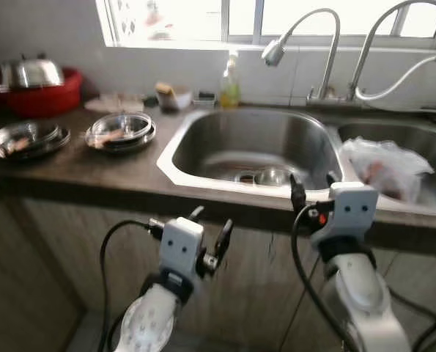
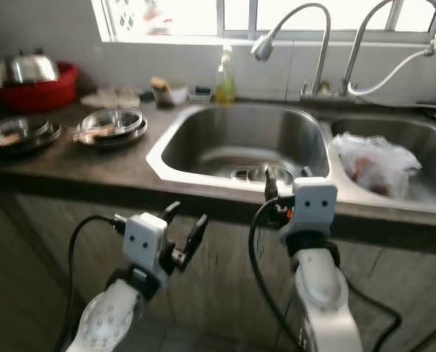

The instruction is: Kitchen organization

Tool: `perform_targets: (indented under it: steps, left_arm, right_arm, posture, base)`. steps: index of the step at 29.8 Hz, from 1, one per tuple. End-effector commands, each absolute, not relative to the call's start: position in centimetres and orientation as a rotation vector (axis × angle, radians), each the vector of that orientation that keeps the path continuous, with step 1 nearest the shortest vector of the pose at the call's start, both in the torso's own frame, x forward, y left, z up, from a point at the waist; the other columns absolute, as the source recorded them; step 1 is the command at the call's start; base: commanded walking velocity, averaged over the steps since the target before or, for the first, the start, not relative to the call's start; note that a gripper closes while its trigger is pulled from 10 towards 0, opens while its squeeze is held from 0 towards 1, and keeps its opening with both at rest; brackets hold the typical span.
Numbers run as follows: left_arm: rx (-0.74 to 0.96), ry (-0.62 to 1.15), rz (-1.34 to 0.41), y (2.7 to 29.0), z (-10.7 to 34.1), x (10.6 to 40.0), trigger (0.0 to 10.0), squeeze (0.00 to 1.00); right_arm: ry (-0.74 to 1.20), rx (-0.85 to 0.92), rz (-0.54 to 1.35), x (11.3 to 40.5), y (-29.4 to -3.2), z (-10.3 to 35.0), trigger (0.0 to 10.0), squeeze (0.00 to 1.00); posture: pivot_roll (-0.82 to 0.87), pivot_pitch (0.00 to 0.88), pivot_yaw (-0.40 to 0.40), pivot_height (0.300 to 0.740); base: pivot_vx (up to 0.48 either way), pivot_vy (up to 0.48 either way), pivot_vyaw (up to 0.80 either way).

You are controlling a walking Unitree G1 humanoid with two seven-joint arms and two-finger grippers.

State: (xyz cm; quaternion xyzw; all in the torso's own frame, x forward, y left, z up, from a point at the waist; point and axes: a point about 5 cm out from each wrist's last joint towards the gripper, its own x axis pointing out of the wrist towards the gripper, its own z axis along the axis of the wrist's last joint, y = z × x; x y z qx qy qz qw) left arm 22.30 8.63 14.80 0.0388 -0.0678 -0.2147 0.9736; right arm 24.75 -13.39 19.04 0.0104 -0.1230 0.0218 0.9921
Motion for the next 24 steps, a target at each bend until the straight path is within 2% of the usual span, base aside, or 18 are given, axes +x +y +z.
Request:
perform_targets:
  steps: [1, 24]
  left_arm:
    - [0.077, -0.15, -0.44, 8.31, 15.08, 22.17, 10.0, 0.0]
    - [0.075, -0.139, -0.443, 8.2, 14.94, 21.98, 10.0, 0.0]
  right_arm:
    - [-0.246, 0.006, 0.036, 24.75, -13.67, 19.06, 10.0, 0.0]
    - [-0.206, -0.007, 0.04, 24.7, -13.54, 18.28, 10.0, 0.0]
  posture:
    - [0.04, 0.0, -0.034, 0.74]
    - [0.04, 0.0, -0.033, 0.74]
  base:
    - [-0.289, 0.0, 0.0]
    - [-0.292, 0.0, 0.0]
